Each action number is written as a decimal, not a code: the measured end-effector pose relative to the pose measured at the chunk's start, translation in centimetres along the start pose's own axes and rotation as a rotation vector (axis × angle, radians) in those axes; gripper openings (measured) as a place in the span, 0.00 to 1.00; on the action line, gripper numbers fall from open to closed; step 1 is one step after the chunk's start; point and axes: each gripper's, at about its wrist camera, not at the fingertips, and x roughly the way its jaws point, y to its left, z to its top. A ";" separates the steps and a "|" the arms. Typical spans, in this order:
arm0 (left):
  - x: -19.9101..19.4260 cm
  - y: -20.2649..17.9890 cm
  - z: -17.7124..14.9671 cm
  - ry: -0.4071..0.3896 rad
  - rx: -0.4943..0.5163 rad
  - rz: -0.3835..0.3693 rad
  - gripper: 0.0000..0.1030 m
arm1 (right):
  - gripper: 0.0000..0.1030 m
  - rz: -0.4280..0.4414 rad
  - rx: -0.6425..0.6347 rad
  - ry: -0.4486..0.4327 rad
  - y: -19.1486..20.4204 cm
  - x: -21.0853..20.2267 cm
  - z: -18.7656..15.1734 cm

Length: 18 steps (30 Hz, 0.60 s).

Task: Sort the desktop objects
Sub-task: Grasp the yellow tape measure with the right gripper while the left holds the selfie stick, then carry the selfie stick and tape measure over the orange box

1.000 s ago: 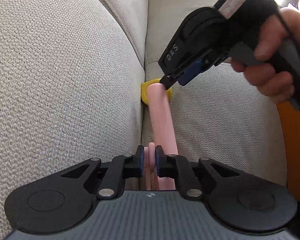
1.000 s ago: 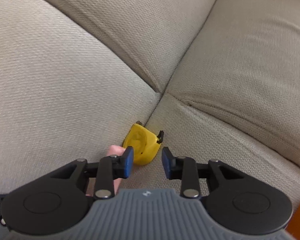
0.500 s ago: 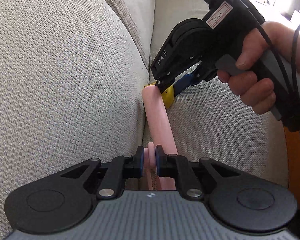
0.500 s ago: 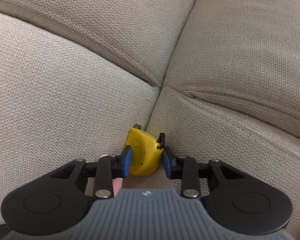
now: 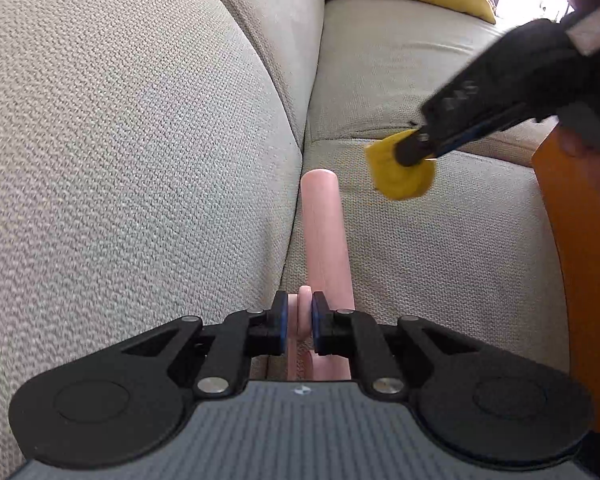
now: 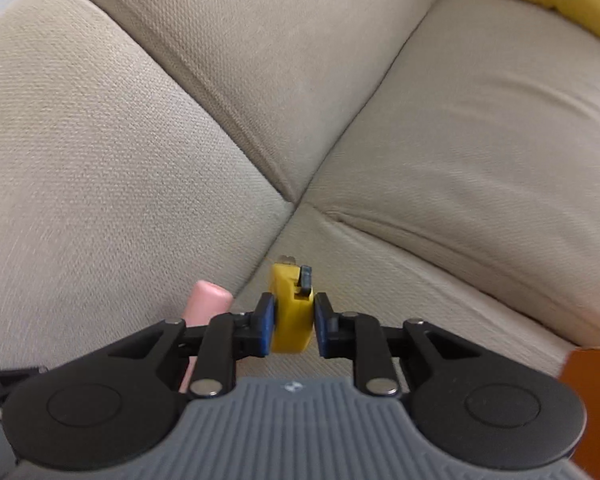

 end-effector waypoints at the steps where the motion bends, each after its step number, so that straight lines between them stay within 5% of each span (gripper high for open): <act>1: -0.2 -0.2 -0.1 -0.010 0.003 -0.002 0.13 | 0.21 -0.006 -0.005 -0.005 -0.2 -0.8 -0.5; 18: -10.6 -8.3 1.9 -0.256 0.209 -0.063 0.12 | 0.21 0.027 -0.066 -0.144 -3.7 -13.6 -6.9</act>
